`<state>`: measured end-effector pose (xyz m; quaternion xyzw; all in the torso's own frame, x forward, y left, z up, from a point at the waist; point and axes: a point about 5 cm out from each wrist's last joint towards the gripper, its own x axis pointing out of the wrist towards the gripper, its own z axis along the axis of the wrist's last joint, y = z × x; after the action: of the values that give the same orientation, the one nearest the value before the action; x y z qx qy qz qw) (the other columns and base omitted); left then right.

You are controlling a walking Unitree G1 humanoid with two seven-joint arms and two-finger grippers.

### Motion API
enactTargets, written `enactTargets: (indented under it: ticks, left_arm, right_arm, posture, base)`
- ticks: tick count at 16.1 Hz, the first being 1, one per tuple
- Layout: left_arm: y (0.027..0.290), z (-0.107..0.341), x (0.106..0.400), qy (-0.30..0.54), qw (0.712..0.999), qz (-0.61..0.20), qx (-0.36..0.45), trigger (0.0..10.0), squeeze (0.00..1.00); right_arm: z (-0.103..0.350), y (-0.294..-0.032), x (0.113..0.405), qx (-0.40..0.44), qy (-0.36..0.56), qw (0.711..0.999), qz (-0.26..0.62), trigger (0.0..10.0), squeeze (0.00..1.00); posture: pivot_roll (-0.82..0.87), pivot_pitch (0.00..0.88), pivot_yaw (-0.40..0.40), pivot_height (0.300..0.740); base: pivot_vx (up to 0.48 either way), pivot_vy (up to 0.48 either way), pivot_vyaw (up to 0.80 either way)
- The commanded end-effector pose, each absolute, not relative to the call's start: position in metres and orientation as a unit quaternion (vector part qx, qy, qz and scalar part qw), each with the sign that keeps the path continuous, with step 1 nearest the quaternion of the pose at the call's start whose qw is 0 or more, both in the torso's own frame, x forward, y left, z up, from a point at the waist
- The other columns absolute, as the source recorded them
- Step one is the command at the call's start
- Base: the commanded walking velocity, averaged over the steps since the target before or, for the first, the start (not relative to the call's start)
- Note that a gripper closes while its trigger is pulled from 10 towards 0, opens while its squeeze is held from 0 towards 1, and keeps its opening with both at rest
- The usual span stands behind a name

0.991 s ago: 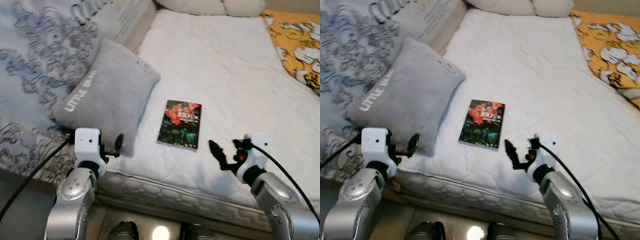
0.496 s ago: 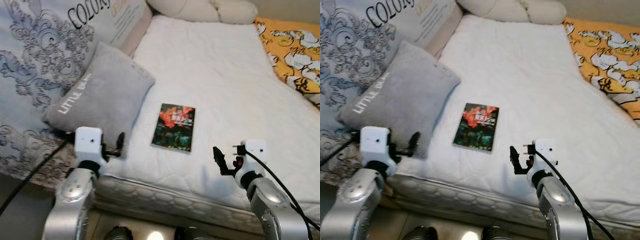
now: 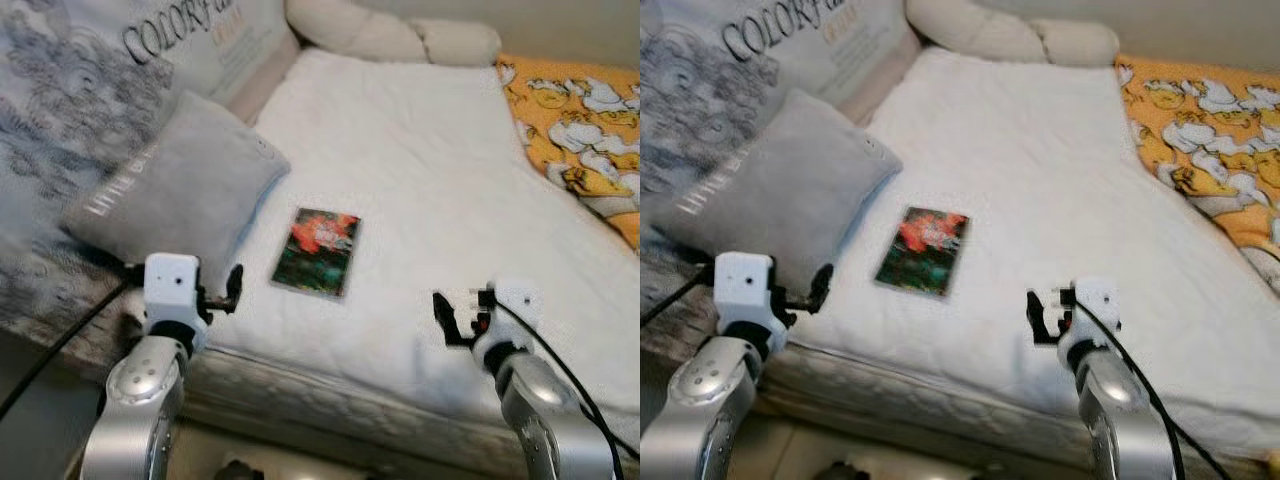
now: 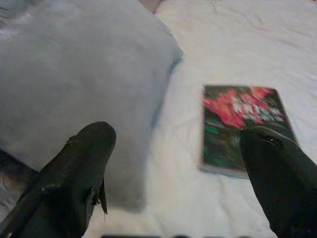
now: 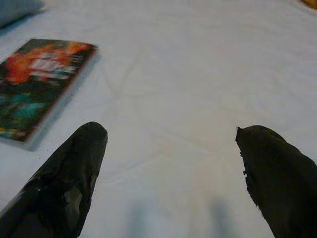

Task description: Clean up the room

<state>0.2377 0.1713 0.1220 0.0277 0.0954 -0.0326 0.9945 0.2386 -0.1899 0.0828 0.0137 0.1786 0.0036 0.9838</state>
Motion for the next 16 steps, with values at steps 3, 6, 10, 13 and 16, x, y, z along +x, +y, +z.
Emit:
enactTargets:
  ticks: [3,6,10,13,16]
  left_arm:
    - [0.1633,0.1207,0.2394,0.098,0.994,-0.047,0.027,10.0,0.37]
    - [0.1599,0.1208,0.2410,0.097,0.994,-0.050,0.026,10.0,0.37]
    - [0.1638,0.1183,0.2428,0.100,0.993,-0.048,0.029,10.0,0.37]
    - [0.1615,0.1191,0.2453,0.099,0.994,-0.045,0.026,10.0,0.40]
    - [0.1613,0.1228,0.2453,0.101,0.993,-0.057,-0.009,10.0,1.00]
  right_arm:
    - [0.0858,-0.1932,0.2375,0.003,0.171,0.985,-0.006,10.0,0.00]
    - [0.0870,-0.1950,0.2418,0.000,0.170,0.985,-0.012,10.0,0.00]
    - [0.0901,-0.1902,0.2443,-0.001,0.168,0.986,-0.009,10.0,0.00]
    - [0.0876,-0.1919,0.2443,-0.002,0.177,0.984,-0.013,10.0,0.00]
    - [0.0879,-0.1897,0.2445,0.029,0.178,0.984,-0.010,10.0,0.01]
  posture:
    - [-0.09,0.076,-0.009,0.740]
    - [-0.09,0.073,-0.015,0.740]
    - [-0.10,0.068,-0.016,0.740]
    - [-0.10,0.067,-0.020,0.740]
    - [-0.10,0.070,-0.016,0.740]
  base:
    - [0.000,-0.390,0.00]
    - [0.000,-0.395,0.00]
    - [0.000,-0.396,0.00]
    - [0.000,-0.395,-0.53]
    - [0.000,0.000,-0.80]
